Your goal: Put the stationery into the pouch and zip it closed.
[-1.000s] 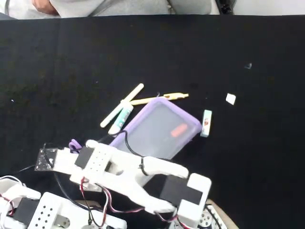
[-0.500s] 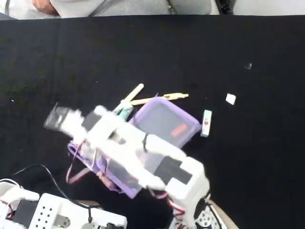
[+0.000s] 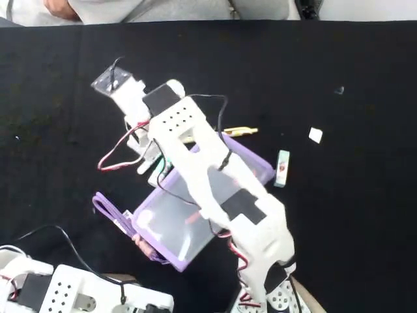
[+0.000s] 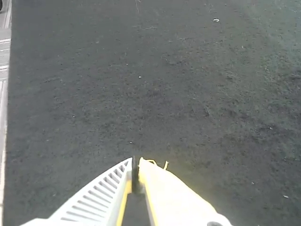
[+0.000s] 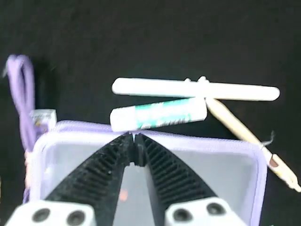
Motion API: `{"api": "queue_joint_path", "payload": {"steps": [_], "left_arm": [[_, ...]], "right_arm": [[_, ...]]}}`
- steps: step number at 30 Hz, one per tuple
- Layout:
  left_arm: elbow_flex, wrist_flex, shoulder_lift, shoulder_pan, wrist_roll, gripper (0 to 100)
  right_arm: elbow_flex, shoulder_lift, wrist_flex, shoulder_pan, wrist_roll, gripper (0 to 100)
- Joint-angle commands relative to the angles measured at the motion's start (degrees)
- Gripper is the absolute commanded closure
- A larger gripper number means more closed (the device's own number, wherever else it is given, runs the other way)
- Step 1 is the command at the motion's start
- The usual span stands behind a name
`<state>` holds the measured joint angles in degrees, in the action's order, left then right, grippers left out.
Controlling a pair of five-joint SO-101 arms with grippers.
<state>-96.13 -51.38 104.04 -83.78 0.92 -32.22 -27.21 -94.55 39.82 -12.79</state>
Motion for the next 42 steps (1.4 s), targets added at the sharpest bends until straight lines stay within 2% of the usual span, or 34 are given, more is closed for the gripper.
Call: {"api": "queue_joint_path", "payload": {"steps": [1,3,6,13,23,29,37,42], "left_arm": [[-1.19,3.25,0.44,-4.18,0.0,97],[-1.27,2.2,0.35,-3.91,1.14,97],[-1.27,-0.09,0.44,-3.82,7.38,97],[-1.27,-2.99,0.44,-3.82,10.37,97],[-1.19,-4.66,0.44,-2.77,10.02,97],[-1.19,-4.66,0.44,-3.03,9.93,97],[-1.19,-4.66,0.44,-3.12,9.93,97],[-1.19,-4.66,0.44,-3.21,9.93,97]], "right_arm": [[-4.88,-0.22,-4.13,2.99,-1.49,98.2],[-5.23,-0.92,-4.22,4.04,-1.58,98.2],[-5.32,-2.42,-3.34,6.51,-1.67,96.7],[-5.32,-7.43,1.76,13.89,-1.67,80.5],[-5.49,-12.97,6.77,19.6,-1.05,80.4],[-11.21,-15.16,6.86,19.78,4.48,80.1],[-20.18,-24.31,6.07,20.48,5.89,80.1],[-27.74,-28.79,0.62,22.33,6.15,80.3]]}}
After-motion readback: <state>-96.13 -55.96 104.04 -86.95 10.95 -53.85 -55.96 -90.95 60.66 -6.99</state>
